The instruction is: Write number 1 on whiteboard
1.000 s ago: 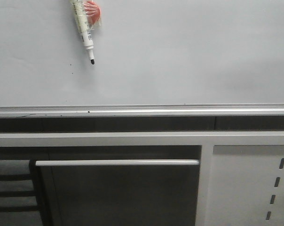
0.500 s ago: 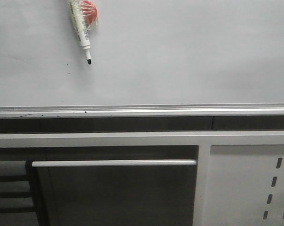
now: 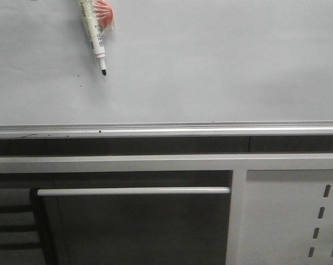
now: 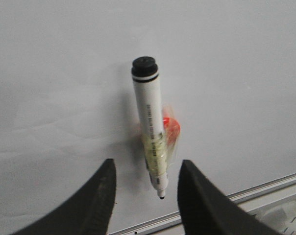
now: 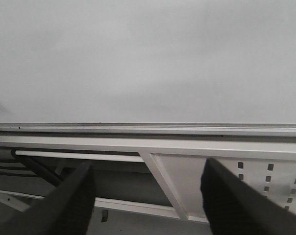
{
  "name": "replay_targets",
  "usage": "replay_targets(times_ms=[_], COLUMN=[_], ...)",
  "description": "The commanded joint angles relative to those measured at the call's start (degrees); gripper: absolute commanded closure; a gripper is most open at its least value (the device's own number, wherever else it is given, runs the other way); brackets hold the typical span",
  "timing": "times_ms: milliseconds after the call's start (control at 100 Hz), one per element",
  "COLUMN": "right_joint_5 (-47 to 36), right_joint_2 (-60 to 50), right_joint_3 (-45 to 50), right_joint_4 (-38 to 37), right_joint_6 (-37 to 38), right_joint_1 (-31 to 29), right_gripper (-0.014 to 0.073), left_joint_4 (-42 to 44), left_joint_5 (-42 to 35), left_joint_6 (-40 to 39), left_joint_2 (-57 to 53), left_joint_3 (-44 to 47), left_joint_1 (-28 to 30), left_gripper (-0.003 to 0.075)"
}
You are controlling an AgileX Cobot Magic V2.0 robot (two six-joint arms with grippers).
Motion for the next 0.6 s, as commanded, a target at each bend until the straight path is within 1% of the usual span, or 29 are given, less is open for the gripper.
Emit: replay_targets(times_ms=[0,140,230,360,470,590], right_joint_5=[-3.8,-3.8,-3.8,-3.8,-3.8,-3.8], right_joint_2=[0.4,0.4,0.4,0.4,0.4,0.4], right_joint_3=[-2.0,-2.0,-2.0,-2.0,-2.0,-2.0], right_joint_4=[1.0,1.0,1.0,1.0,1.0,1.0], right_joint_6=[-0.5,-0.5,-0.5,-0.5,-0.5,-0.5], right_joint_1=[-0.3,-0.3,-0.3,-0.3,-0.3,-0.3], right_gripper=[0.0178,0.0178,0.0178,0.0178,0.0178,0.0178], left_joint_4=[2.0,4.1,5.4,5.4,6.2,9.5], left_joint_5=[-0.5,-0.5,-0.6,-1.5,-1.9,-1.6], left_joint_6=[-1.1,-6.4,-8.1,-8.5,-11.7,-15.7], left_joint_2=[0.8,3.5,5.2,7.0,7.8,7.9], left_joint_3=[-3.1,-4.5,-5.3,-6.0,-6.1,-6.1], left_joint_1=[-0.5,-0.3,0.0,0.7,2.2,3.9], left_gripper=[0.0346,0.0353,0.0352,0.0353,0.0353,0.0353])
